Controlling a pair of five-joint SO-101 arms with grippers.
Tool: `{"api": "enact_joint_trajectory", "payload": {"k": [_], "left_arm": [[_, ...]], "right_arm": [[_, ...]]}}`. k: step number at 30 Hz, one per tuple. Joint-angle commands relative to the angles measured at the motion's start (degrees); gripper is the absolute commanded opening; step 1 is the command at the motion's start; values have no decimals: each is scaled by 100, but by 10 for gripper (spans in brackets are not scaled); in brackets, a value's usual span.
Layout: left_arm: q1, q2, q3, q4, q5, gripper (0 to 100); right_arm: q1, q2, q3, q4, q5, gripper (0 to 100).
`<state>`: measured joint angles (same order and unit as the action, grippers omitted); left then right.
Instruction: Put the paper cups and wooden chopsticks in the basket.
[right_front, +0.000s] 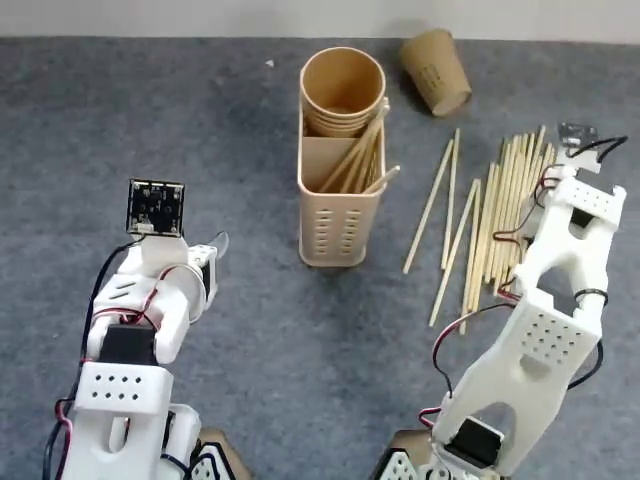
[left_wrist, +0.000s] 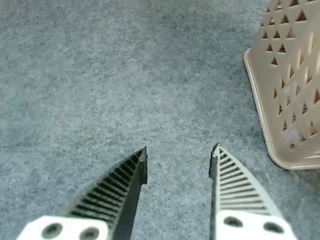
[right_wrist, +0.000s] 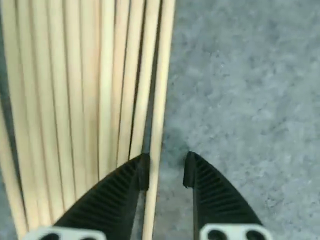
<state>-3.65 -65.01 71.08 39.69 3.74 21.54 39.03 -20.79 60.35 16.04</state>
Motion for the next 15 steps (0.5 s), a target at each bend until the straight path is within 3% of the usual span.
{"api": "enact_joint_trajectory", "payload": {"k": [1,15], "left_arm": [[31,22,-40,-123,-44,204],[31,22,-40,-132,-44,204]], "right_arm": [[-251,-207,-233,-22,-105,125],[-330,-453,-198,-22,-264,125]]}}
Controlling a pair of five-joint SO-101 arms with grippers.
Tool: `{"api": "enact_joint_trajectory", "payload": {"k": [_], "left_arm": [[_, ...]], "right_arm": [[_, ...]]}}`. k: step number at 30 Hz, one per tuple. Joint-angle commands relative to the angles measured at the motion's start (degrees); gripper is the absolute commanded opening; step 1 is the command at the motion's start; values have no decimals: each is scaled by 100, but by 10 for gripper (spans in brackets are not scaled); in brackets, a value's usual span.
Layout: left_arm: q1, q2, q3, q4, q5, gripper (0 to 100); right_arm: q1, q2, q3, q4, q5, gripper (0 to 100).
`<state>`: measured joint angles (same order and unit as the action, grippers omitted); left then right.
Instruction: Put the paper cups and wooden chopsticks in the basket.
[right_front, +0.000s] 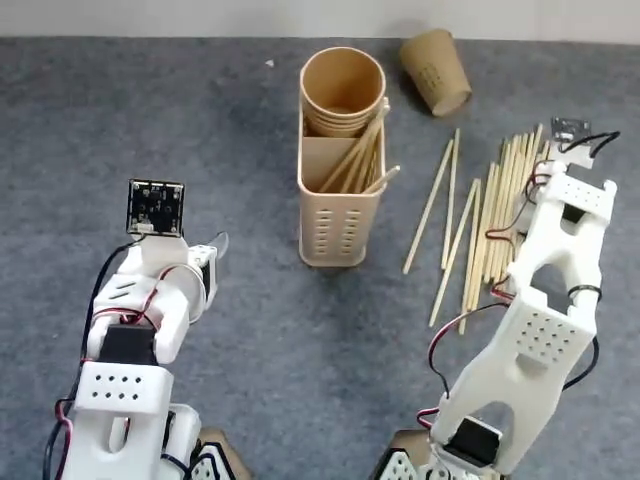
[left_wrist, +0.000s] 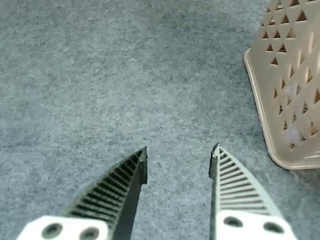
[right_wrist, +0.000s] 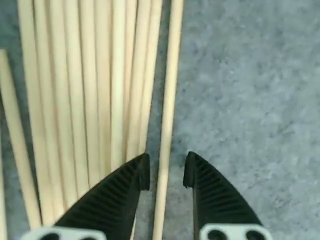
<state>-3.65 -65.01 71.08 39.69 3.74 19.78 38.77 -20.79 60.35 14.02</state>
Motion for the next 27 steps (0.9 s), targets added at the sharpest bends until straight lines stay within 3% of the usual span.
{"api": "enact_joint_trajectory", "payload": {"k": [1,17,27], "left_arm": [[31,22,-40,-132,-44,204],[31,22,4,-281,-44,204],[31,22,4,-273,-44,204]], "right_arm": [[-171,-435,-233,-4,-62,125],[-251,-690,-180,-66,-70,125],[4,-101,-75,-171,-35,125]]}}
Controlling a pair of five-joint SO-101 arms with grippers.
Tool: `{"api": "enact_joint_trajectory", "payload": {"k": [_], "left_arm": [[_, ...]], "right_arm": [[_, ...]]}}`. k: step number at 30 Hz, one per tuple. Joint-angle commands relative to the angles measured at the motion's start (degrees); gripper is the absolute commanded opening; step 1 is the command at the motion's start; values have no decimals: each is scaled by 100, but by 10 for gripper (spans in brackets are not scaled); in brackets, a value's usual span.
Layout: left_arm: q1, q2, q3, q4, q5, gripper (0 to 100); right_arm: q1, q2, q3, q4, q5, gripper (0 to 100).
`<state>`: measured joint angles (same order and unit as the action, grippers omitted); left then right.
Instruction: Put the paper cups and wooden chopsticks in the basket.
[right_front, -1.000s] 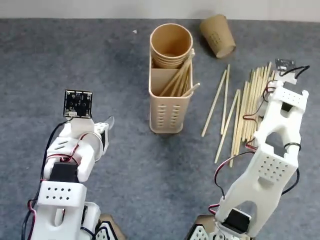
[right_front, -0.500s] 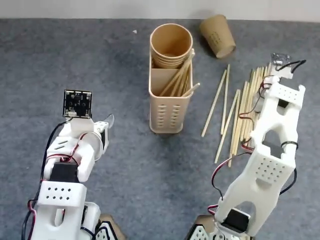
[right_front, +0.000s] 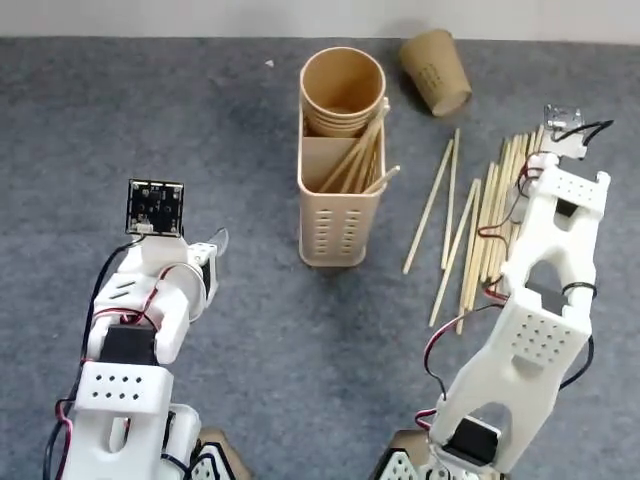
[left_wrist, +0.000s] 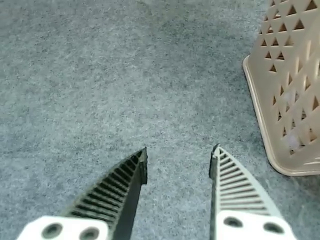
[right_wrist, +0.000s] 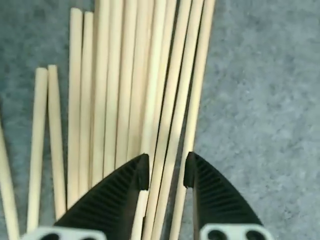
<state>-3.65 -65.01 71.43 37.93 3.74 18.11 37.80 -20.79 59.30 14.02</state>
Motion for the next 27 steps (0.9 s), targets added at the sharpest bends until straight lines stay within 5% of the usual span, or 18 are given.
{"api": "enact_joint_trajectory", "payload": {"k": [1,15,27], "left_arm": [[31,22,-31,-97,-44,204],[31,22,-22,-97,-44,204],[31,22,-22,-105,-44,204]], "right_arm": [[180,48,-84,-75,-26,125],[330,286,-84,-224,-44,57],[31,-1815,-40,171,-114,4]]}}
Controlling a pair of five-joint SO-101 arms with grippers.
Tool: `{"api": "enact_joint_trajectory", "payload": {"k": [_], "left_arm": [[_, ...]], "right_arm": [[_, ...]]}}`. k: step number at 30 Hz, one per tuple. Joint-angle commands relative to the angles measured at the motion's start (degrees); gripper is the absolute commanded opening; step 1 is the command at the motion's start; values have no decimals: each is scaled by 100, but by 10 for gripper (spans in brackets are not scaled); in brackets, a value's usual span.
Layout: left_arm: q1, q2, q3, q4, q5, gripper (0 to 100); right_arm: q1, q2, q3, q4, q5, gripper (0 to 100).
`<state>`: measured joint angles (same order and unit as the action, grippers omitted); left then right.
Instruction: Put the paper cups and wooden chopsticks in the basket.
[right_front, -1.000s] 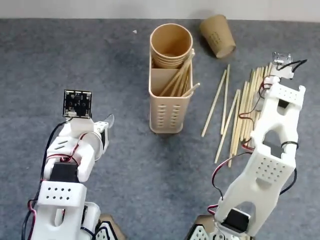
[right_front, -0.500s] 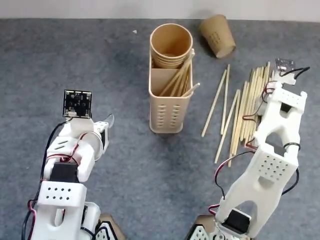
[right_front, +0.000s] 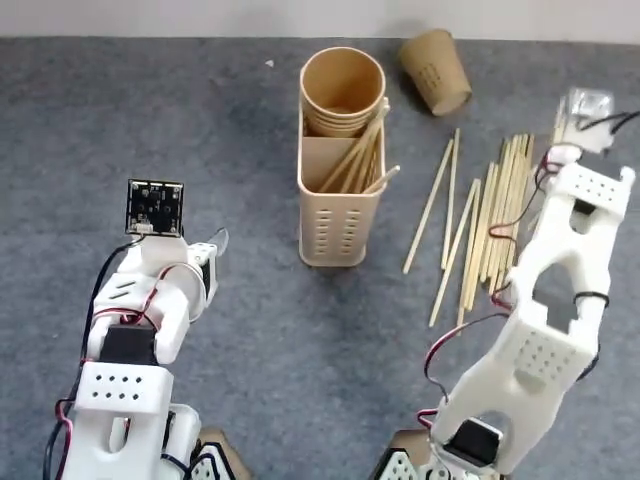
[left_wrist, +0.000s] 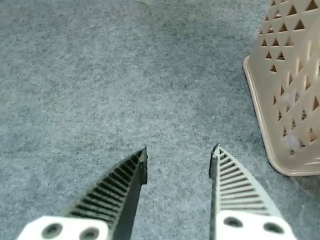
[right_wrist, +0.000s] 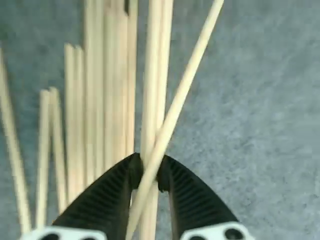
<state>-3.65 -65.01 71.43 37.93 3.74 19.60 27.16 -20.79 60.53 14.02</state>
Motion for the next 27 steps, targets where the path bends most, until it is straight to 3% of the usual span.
{"api": "enact_joint_trajectory", "payload": {"k": [1,13,27], "left_arm": [[31,22,-22,-105,-44,204],[31,22,-22,-97,-44,204],[31,22,-22,-105,-44,204]], "right_arm": [[-119,-857,-40,31,-237,4],[-497,-2114,-22,-1015,-1222,4],[-2404,-3969,-22,-1771,-1916,4]]}}
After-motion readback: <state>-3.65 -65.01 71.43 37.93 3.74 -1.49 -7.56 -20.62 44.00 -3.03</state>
